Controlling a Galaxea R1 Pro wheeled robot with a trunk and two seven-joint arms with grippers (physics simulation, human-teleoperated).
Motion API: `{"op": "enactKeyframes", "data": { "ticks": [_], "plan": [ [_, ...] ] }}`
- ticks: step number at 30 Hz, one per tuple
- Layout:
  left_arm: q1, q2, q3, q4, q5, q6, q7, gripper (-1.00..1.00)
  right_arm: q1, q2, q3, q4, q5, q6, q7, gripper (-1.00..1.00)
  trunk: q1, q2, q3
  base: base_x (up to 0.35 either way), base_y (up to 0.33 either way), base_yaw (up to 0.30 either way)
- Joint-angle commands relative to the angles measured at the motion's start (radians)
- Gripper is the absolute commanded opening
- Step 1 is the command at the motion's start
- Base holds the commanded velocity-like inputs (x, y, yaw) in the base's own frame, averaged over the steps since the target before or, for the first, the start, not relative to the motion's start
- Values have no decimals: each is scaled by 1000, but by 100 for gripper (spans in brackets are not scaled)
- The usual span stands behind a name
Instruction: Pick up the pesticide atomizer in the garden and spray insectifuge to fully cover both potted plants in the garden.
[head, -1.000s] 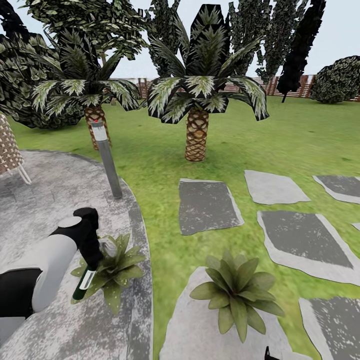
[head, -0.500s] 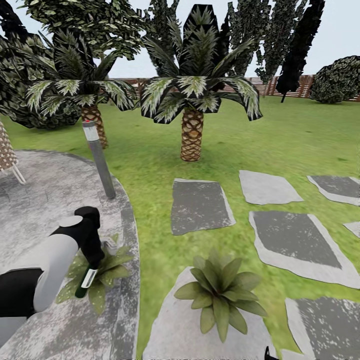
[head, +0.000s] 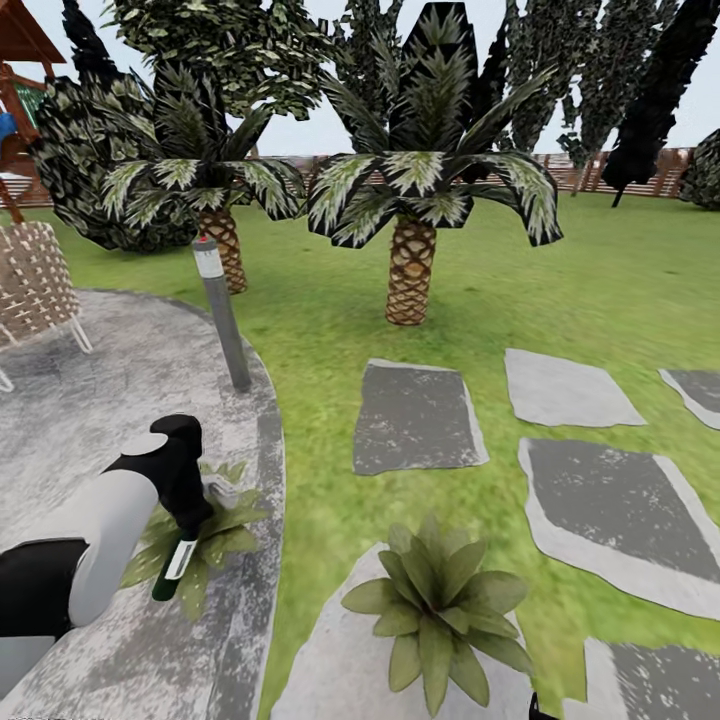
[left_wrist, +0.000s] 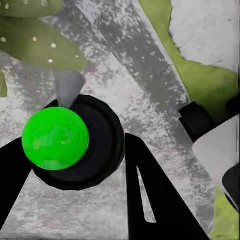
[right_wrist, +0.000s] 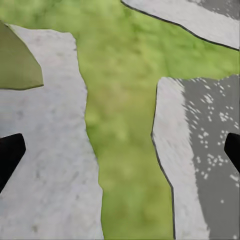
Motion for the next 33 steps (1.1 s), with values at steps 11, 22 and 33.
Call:
{"op": "enactKeyframes", "data": {
  "ticks": [11, 22, 33],
  "plan": [
    [-3, -13, -8, 1, -20, 141, -9, -100, -1, -2, -3, -5, 6, -3, -15, 100, 0, 0, -1, 26, -8, 78],
    [-65, -16, -28, -14, -40, 133, -9, -100, -1, -47, -11, -23, -2, -2, -25, 100, 0, 0, -1, 0, 0, 0],
    [-31, -43, -72, -12, -54, 136, -9, -100, -1, -109, -83, -25, 0, -1, -24, 100, 0, 0, -1, 0, 0, 0]
  ]
}}
